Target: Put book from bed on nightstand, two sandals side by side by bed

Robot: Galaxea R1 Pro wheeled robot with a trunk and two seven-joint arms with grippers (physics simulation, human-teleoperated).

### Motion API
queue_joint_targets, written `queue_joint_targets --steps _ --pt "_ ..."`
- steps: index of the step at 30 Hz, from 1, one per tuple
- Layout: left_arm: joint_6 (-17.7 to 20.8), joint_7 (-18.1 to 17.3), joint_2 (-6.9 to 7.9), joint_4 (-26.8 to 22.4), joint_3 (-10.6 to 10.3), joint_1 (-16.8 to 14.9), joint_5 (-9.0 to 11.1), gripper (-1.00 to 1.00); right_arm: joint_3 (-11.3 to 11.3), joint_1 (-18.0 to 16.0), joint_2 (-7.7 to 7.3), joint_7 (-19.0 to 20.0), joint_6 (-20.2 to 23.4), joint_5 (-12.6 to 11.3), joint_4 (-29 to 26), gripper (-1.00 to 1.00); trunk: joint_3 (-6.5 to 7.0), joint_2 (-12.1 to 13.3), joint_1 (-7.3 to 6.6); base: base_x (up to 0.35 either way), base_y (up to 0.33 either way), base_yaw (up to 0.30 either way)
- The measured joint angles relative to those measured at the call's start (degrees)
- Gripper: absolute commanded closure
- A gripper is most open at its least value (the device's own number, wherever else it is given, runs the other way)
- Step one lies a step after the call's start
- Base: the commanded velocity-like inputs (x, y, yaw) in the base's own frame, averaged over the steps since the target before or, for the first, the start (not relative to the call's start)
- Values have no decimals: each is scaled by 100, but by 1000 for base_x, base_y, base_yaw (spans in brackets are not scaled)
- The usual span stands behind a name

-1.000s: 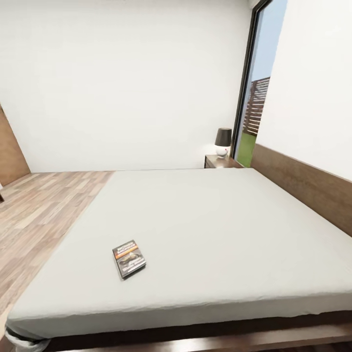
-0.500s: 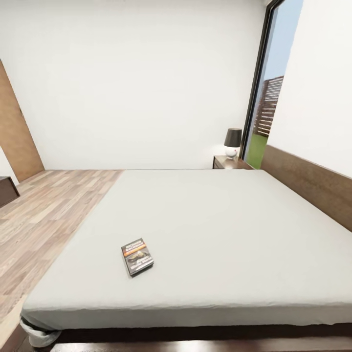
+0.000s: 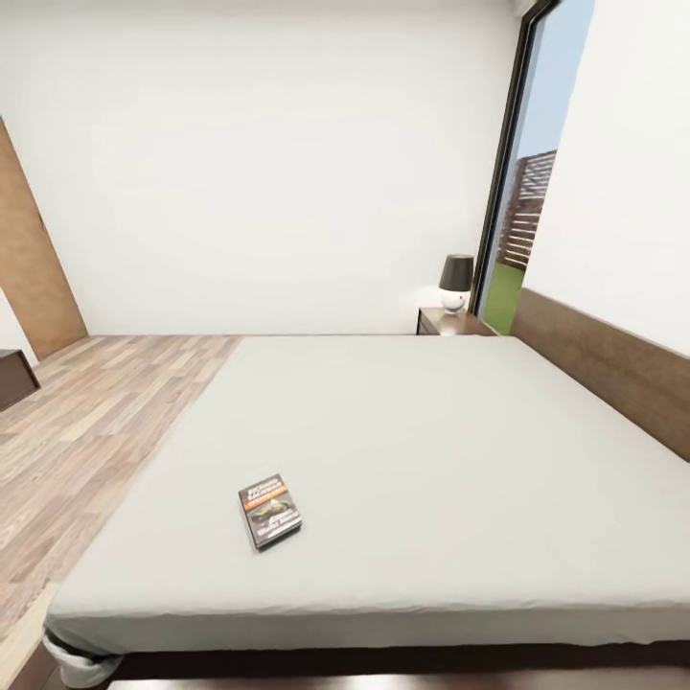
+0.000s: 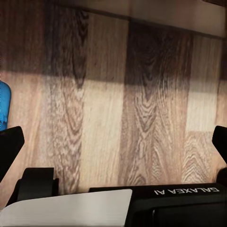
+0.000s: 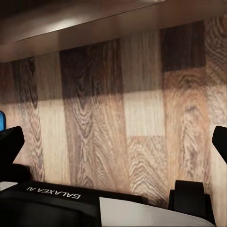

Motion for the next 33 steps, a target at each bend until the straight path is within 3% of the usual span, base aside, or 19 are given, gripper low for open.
queue_joint_targets --steps 33 --pt "0 -1 0 -1 0 0 0 -100 -3 0 0 -13 1 -55 0 -100 593 1324 -725 0 0 0"
